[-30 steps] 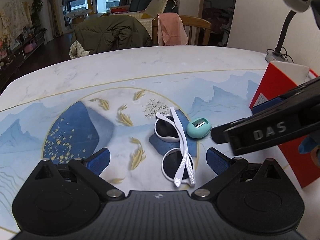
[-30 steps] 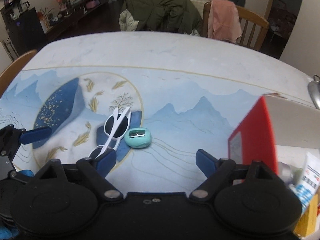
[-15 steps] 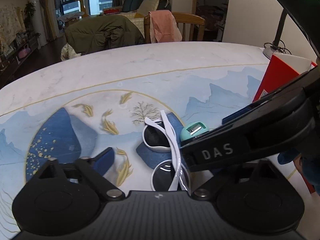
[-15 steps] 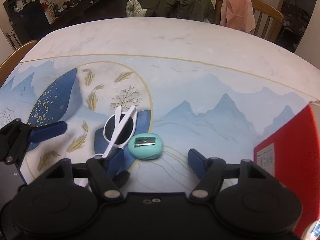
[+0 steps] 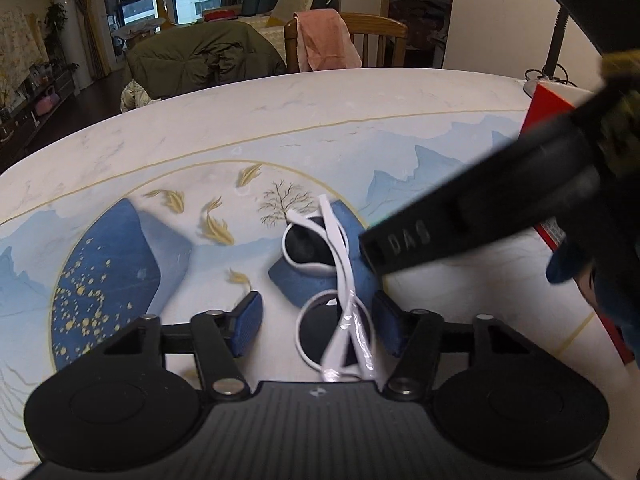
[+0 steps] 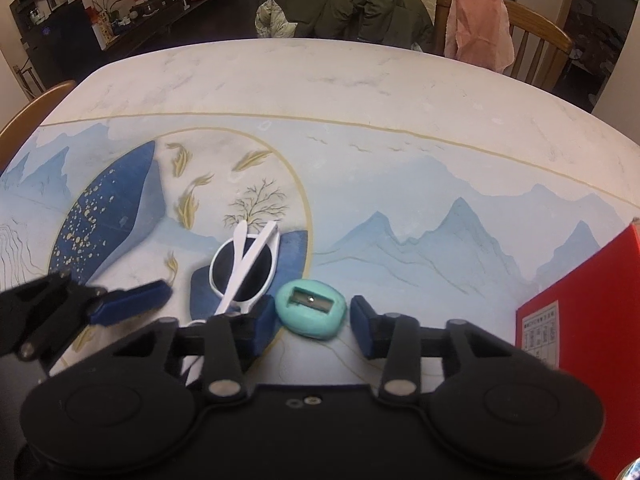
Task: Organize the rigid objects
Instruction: 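Grasp the white sunglasses with left tool while right tool grasps the teal sharpener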
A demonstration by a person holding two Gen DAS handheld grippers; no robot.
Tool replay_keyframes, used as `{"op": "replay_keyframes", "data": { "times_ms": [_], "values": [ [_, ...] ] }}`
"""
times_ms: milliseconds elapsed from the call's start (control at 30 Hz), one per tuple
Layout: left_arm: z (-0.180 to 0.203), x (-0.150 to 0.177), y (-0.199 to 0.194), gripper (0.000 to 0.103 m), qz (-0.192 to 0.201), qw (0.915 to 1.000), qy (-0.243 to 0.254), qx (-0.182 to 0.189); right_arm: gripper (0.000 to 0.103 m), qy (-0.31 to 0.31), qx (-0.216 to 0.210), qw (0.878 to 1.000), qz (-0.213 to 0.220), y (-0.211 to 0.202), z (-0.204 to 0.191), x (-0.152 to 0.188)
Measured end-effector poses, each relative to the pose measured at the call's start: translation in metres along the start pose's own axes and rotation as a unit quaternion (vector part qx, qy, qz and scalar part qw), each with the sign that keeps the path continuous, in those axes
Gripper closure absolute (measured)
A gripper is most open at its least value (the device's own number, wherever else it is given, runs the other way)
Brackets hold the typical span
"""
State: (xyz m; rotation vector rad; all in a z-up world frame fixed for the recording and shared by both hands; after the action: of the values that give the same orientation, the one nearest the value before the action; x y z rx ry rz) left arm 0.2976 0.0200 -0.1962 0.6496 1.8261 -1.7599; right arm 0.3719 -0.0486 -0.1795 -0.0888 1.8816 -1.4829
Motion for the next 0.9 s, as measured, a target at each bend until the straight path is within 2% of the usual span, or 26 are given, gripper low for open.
{"op": "replay_keyframes", "data": {
  "times_ms": [100, 133, 333, 500, 767, 900],
  "values": [
    [0.004, 0.003, -0.004, 0.056, -0.001, 1.0000, 0.005, 0.003, 0.066, -0.001, 0.002, 1.000, 0.001, -0.001, 0.002, 0.001],
    [0.005, 0.003, -0.005, 0.062, -0.001, 1.0000, 0.005, 0.005, 0.066, -0.001, 0.003, 1.000, 0.001, -0.002, 0.002, 0.002],
    [0.002, 0.004, -0.008, 0.063, -0.007, 0.9999, -0.002, 0.013, 0.066, 0.011, 0.001, 1.000, 0.009, -0.015, 0.006, 0.008],
    [-0.005, 0.005, -0.014, 0.063, -0.015, 0.9991, -0.033, 0.023, 0.066, 0.024, -0.006, 1.000, 0.014, -0.036, 0.009, 0.019],
    [-0.009, 0.005, -0.039, 0.063, -0.015, 0.9967, -0.067, 0.042, 0.066, 0.032, -0.013, 0.999, 0.015, -0.071, 0.005, 0.045],
    [-0.004, 0.005, -0.057, 0.063, -0.008, 0.9964, -0.069, 0.048, 0.066, 0.034, -0.019, 0.999, 0.018, -0.090, 0.003, 0.058]
  ]
}}
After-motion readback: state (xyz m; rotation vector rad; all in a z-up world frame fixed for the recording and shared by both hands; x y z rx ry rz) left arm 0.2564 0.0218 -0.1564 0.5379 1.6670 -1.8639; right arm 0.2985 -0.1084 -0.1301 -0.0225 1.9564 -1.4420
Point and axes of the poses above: each gripper's, at about its wrist camera, not at the fingertips, and y roughly the way its jaws point, z to its right, x to its underside, the point moved 5 cm from there along y, roughly the way its jaws point, and after that the axes turned 2 degrees about y, right-handed, at the moved point
